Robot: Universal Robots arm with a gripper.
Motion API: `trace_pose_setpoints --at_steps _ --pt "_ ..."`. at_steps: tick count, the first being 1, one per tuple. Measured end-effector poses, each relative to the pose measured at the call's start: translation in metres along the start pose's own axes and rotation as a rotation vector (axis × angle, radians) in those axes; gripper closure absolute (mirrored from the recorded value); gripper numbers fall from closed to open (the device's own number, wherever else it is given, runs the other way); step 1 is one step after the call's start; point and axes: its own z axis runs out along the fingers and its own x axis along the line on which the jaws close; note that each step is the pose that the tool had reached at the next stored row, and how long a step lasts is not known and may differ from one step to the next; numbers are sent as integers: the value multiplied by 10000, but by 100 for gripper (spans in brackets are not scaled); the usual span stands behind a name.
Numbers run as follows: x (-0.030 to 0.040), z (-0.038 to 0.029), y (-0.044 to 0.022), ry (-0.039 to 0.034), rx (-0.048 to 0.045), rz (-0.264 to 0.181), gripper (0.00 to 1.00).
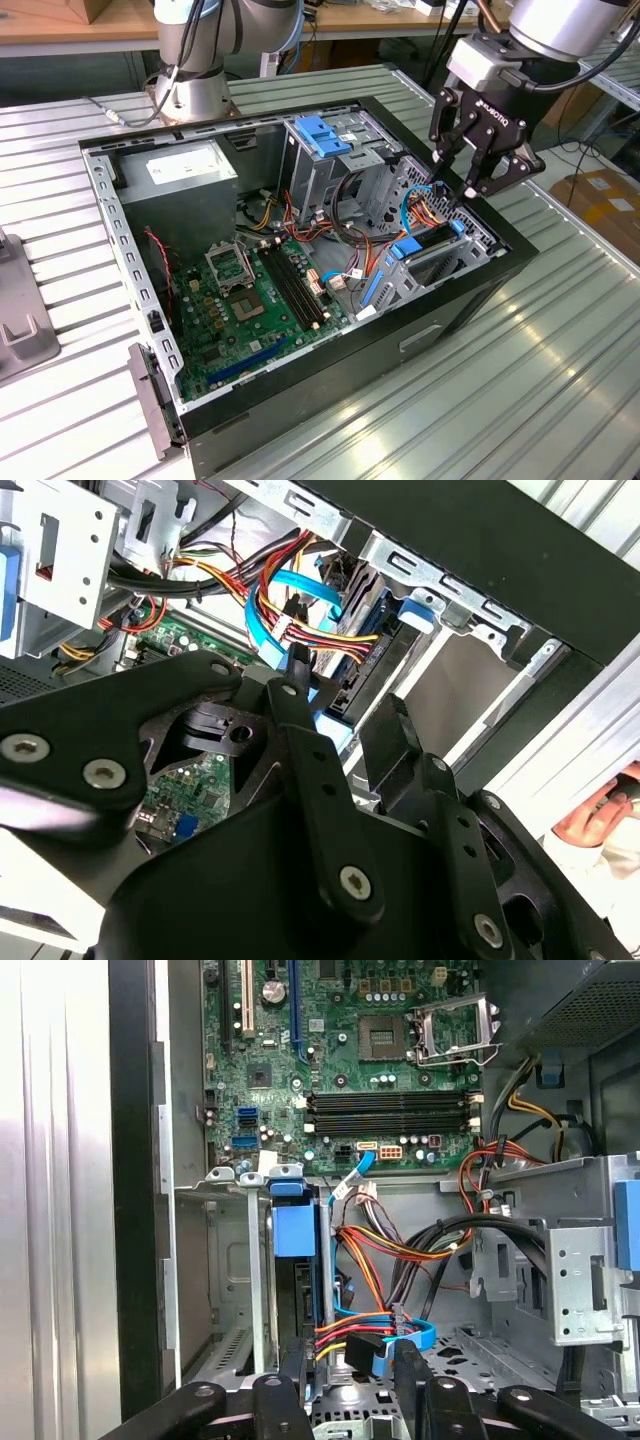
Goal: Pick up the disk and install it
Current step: 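Insert the second disk wire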
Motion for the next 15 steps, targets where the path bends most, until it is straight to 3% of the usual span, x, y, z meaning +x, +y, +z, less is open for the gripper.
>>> trace_pose_setpoints --at_steps 11,12,13,15 --pt "0 2 1 1 0 0 54" --pt "0 2 1 1 0 0 67" --pt "0 2 1 1 0 0 67" --pt "0 2 1 1 0 1 78"
